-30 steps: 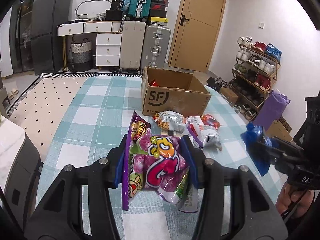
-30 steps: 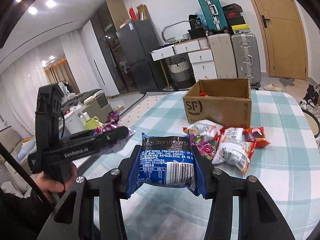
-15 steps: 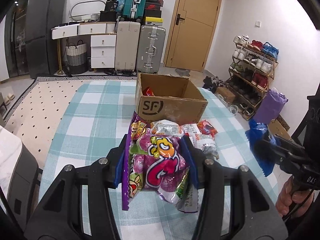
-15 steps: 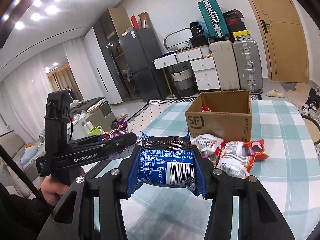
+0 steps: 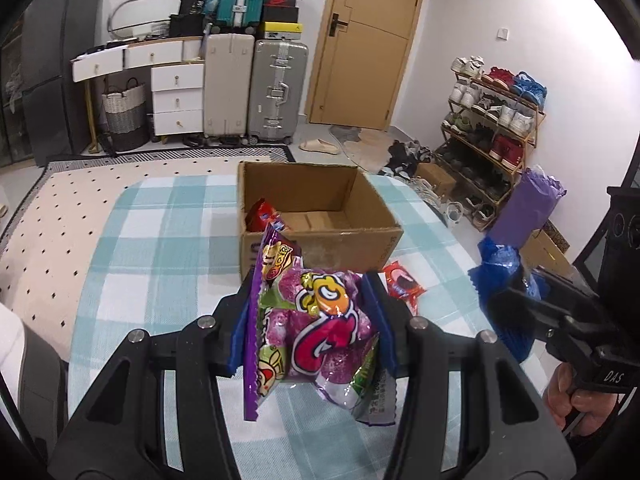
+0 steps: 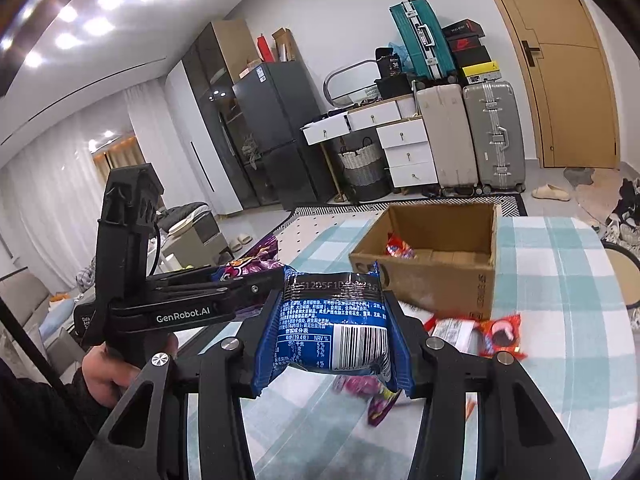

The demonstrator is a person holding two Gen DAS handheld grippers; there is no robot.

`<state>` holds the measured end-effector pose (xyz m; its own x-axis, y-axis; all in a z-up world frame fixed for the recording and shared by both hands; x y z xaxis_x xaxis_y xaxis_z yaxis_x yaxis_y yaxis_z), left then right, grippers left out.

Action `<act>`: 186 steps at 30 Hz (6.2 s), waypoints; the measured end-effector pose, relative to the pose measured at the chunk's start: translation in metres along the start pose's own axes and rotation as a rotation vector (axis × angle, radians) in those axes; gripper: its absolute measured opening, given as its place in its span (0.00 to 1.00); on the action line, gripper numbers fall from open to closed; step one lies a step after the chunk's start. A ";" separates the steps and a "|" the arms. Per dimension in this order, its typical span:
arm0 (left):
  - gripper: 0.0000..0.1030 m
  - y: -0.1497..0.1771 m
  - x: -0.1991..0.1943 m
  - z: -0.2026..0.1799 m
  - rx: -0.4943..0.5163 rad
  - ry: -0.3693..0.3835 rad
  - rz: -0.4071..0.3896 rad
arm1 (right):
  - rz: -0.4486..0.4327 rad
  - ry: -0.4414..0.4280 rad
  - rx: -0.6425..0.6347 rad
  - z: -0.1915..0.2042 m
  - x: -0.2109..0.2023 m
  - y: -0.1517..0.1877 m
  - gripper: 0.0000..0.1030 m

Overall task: Organize snacks
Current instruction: 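Carry the purple candy bag and blue cookie pack over the box with both grippers, then open both grippers to drop the snacks into the box, then lower the left gripper onto the purple-edged snack bag and grasp it, then grasp the white noodle snack bag with the right gripper while the left gripper lifts the purple bag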

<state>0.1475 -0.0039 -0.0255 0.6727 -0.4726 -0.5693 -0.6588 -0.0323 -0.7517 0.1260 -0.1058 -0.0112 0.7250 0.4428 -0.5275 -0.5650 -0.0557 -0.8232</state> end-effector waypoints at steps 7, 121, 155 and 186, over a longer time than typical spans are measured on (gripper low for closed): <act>0.46 -0.052 0.034 0.004 0.021 0.005 0.033 | -0.009 0.006 -0.020 -0.015 0.021 -0.048 0.47; 0.99 0.098 0.132 0.017 -0.067 -0.073 0.157 | -0.031 0.215 0.076 -0.085 0.004 0.094 0.99; 0.25 0.116 0.104 0.038 -0.193 0.088 0.147 | 0.143 0.263 0.134 -0.099 0.035 0.110 0.99; 0.25 0.118 0.034 0.096 -0.248 -0.046 0.051 | 0.334 0.304 0.036 -0.082 0.136 0.111 0.98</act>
<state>0.1252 0.0603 -0.1657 0.6470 -0.4390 -0.6234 -0.7512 -0.2268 -0.6199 0.1939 -0.1255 -0.1916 0.5799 0.1225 -0.8054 -0.7974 -0.1170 -0.5920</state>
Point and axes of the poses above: each gripper's, at about its wrist camera, not at the fingertips, and x roughly the way its jaws point, z to its left, y to its underside, the point moved 8 cm from there along x, roughly the way its jaws point, and after that the axes turned 13 degrees about y, right-handed, at the moved point
